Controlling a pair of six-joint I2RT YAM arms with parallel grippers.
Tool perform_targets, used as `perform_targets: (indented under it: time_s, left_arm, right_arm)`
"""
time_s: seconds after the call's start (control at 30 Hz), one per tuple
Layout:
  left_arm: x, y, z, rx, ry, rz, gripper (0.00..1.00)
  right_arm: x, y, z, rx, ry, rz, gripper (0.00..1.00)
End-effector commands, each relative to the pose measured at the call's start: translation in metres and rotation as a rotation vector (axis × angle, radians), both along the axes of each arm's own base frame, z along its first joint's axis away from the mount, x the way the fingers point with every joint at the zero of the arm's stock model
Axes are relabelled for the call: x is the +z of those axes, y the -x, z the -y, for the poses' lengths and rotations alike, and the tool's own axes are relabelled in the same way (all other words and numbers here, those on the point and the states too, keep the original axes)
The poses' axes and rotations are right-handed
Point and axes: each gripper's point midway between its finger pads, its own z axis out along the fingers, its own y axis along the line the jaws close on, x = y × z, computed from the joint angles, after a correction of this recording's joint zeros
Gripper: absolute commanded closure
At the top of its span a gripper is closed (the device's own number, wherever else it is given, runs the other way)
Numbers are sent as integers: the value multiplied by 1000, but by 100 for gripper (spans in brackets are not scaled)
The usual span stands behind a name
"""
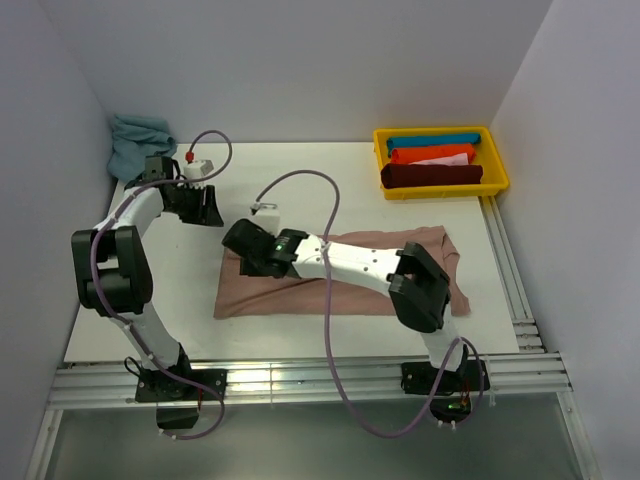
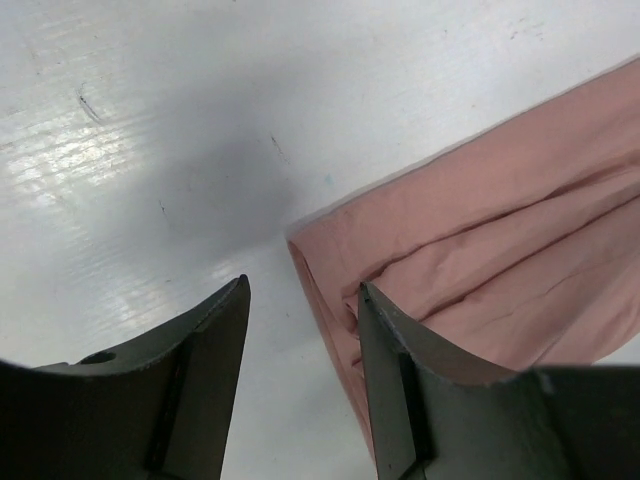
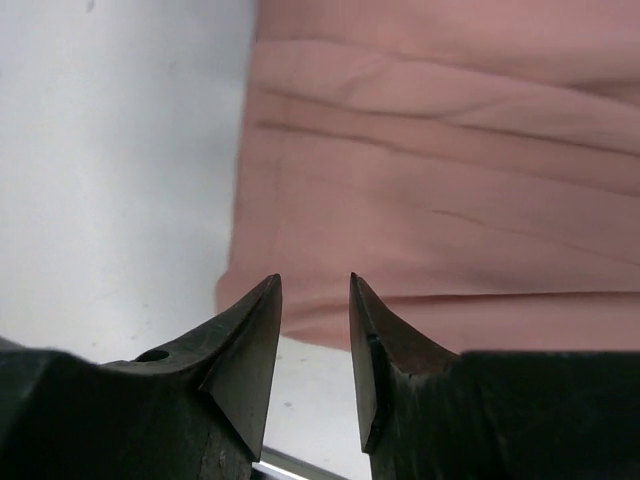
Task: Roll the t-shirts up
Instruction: Fold the tshirt
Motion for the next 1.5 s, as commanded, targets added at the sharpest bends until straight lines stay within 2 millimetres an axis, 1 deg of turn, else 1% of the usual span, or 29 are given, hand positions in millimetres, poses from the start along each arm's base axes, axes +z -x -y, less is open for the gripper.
perform_targets:
  time_s: [0.0,0.03,0.1,0.13,0.2,0.23,0.27,0.33,0.37,0.47,0.7,0.8,0.87,1.0,1.1,1.27,1.47]
  left_arm:
    - [6,12,-3,-37,-35,9,47]
    - [2,15,-3,-49,-37,-4,48]
    - [-2,21,-1,-62,-39,-24,48]
    - [-4,26,2,-74,-56,-27,48]
    - [-9,30,4,-83,-83,-29,47]
    - [-12,34,9,-95,-94,-31,47]
    - [-14,36,8,-90,-119,-32,47]
    - [-16,37,10,-81,-131,-28,45]
    - [-16,39,19,-104,-138,-27,46]
    - [-19,42,23,-104,-153,-27,45]
    - [-22,51,39,-146,-154,-36,49]
    - [-23,54,40,-160,-153,-44,52]
    - [-27,58,42,-173,-154,-60,54]
    - [-29,58,42,-177,-158,-63,55]
    - [-27,59,43,-182,-150,-64,59]
    - [-25,62,45,-196,-143,-68,74]
    - [-29,70,43,-222,-150,-80,91]
  right_arm:
    - [18,-22,36,-109,-6,56,60]
    - [18,-25,41,-120,-12,57,60]
    - [13,-28,58,-148,-4,51,61]
    - [12,-36,66,-172,-4,53,61]
    - [7,-38,81,-196,16,49,61]
    - [5,-44,89,-216,23,48,61]
    - [4,-43,95,-221,27,45,61]
    - [3,-47,102,-233,24,46,61]
    - [1,-49,109,-248,31,45,61]
    - [-1,-50,117,-265,30,41,62]
    - [-8,-48,126,-279,33,32,62]
    - [-12,-47,127,-280,43,24,62]
    - [-13,-48,129,-283,43,23,62]
    - [-12,-49,130,-286,41,24,63]
    - [-11,-49,132,-289,41,27,63]
    - [-14,-48,137,-295,45,22,63]
    - [-17,-48,141,-298,50,17,64]
